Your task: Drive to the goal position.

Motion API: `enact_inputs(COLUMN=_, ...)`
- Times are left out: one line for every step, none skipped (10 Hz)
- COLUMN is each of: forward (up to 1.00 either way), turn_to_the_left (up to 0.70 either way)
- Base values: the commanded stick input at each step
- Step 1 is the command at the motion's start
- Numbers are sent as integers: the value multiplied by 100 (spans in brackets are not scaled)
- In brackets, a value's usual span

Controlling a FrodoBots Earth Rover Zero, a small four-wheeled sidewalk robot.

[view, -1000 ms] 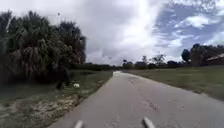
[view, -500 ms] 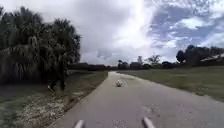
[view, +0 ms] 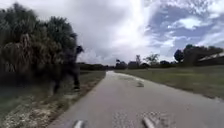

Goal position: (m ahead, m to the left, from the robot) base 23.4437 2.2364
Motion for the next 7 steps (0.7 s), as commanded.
enact_inputs(forward=70, turn_to_the_left=0)
enact_inputs(forward=70, turn_to_the_left=0)
enact_inputs(forward=70, turn_to_the_left=0)
enact_inputs(forward=70, turn_to_the_left=0)
enact_inputs(forward=70, turn_to_the_left=0)
enact_inputs(forward=70, turn_to_the_left=0)
enact_inputs(forward=48, turn_to_the_left=0)
